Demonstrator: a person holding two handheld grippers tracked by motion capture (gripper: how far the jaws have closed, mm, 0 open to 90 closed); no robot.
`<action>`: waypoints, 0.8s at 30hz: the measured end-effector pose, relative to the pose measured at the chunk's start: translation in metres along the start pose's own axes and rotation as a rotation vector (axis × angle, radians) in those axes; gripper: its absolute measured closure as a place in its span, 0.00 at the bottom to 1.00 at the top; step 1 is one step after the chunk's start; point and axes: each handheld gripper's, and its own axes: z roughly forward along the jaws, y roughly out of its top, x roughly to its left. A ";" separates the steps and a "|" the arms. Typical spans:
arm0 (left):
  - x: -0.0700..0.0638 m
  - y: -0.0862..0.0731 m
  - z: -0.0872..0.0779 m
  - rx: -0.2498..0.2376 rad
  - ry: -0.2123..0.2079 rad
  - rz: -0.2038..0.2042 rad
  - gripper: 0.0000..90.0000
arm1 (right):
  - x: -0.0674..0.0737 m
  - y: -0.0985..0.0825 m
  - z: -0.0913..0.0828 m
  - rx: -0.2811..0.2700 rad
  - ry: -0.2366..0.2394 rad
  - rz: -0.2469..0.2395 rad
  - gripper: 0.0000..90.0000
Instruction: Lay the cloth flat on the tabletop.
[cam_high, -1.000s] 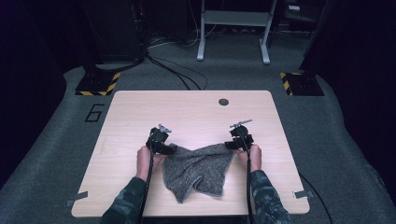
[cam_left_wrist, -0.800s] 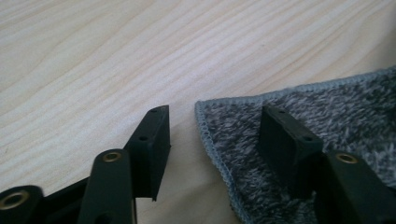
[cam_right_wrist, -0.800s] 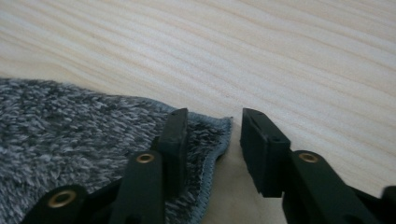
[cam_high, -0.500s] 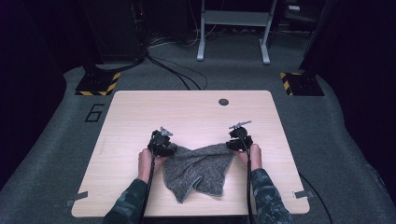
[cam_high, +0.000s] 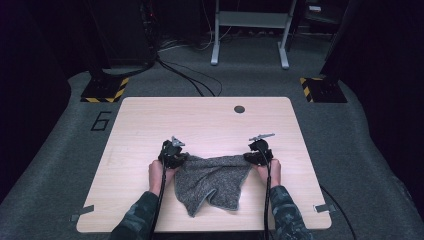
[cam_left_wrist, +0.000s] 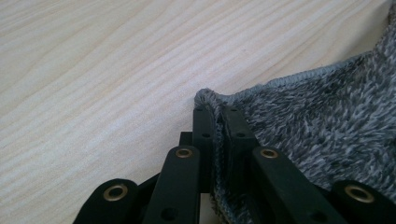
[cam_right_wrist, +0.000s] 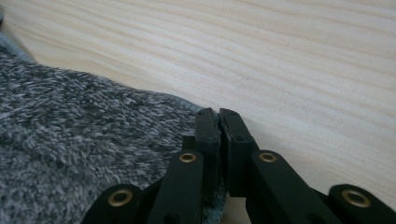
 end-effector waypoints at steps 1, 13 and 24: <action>0.002 -0.002 -0.003 -0.012 -0.013 -0.015 0.95 | 0.001 -0.003 -0.003 -0.020 0.012 0.013 0.97; -0.004 -0.001 -0.043 -0.136 -0.036 -0.030 0.95 | 0.006 -0.008 -0.054 -0.188 0.027 0.006 0.97; -0.006 -0.009 -0.060 -0.174 -0.055 -0.041 0.95 | 0.008 -0.024 -0.066 -0.199 0.035 0.012 0.97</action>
